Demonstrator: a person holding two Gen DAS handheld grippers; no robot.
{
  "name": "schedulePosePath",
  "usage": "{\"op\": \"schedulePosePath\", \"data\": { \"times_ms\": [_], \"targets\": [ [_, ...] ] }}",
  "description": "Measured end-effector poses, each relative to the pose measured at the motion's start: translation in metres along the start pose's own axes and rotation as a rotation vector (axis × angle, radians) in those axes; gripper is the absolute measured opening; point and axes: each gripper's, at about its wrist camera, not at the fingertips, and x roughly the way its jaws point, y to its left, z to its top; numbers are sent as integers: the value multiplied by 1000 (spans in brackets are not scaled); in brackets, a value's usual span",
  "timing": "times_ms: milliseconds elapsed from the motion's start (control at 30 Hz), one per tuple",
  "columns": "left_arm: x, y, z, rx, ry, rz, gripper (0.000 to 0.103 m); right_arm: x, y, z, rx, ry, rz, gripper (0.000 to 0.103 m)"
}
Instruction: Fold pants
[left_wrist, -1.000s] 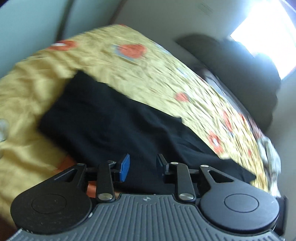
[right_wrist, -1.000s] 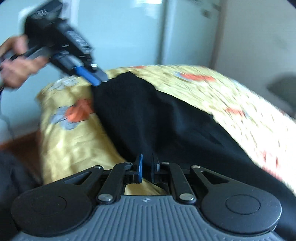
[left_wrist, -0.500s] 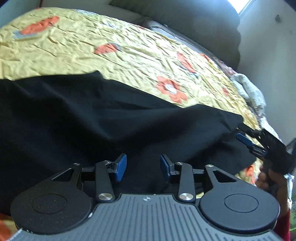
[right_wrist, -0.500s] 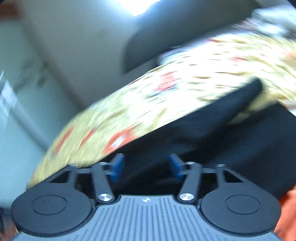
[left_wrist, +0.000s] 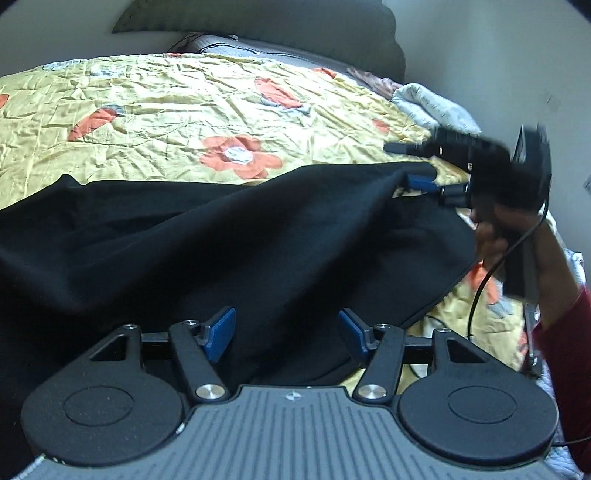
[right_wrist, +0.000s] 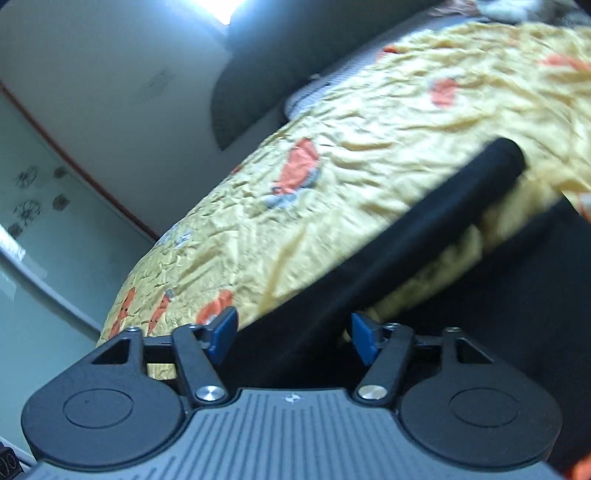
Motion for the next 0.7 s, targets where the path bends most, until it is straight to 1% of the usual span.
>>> {"op": "schedulePosePath", "data": {
  "times_ms": [67, 133, 167, 233, 333, 433, 467, 533, 633, 667, 700],
  "targets": [
    [5, 2, 1, -12, 6, 4, 60, 11, 9, 10, -45, 4, -2, 70],
    [8, 5, 1, -27, 7, 6, 60, 27, 18, 18, -105, 8, -22, 70],
    [9, 6, 2, -32, 6, 6, 60, 38, 21, 22, -140, 14, -31, 70],
    [9, 7, 3, -43, 4, 6, 59, 58, 26, 31, -169, 29, -44, 70],
    [11, 9, 6, -63, -1, 6, 57, 94, 30, 42, -205, 79, -24, 71],
    [13, 11, 8, -72, -4, 15, 50, 120, 27, 43, -229, 120, -83, 71],
    [14, 12, 8, -75, -6, 18, 46, 121, 25, 41, -231, 120, -80, 71],
    [14, 15, 9, -88, -11, 15, 42, 104, 22, 37, -211, 79, -56, 71],
    [16, 23, 11, -141, -17, -2, 38, 57, 15, 29, -109, -1, 3, 72],
    [16, 26, 12, -165, -18, -12, 35, 43, 12, 25, -72, -16, 26, 72],
    [16, 30, 12, -190, -19, -22, 33, 29, 10, 20, -42, -23, 49, 73]
  ]
}}
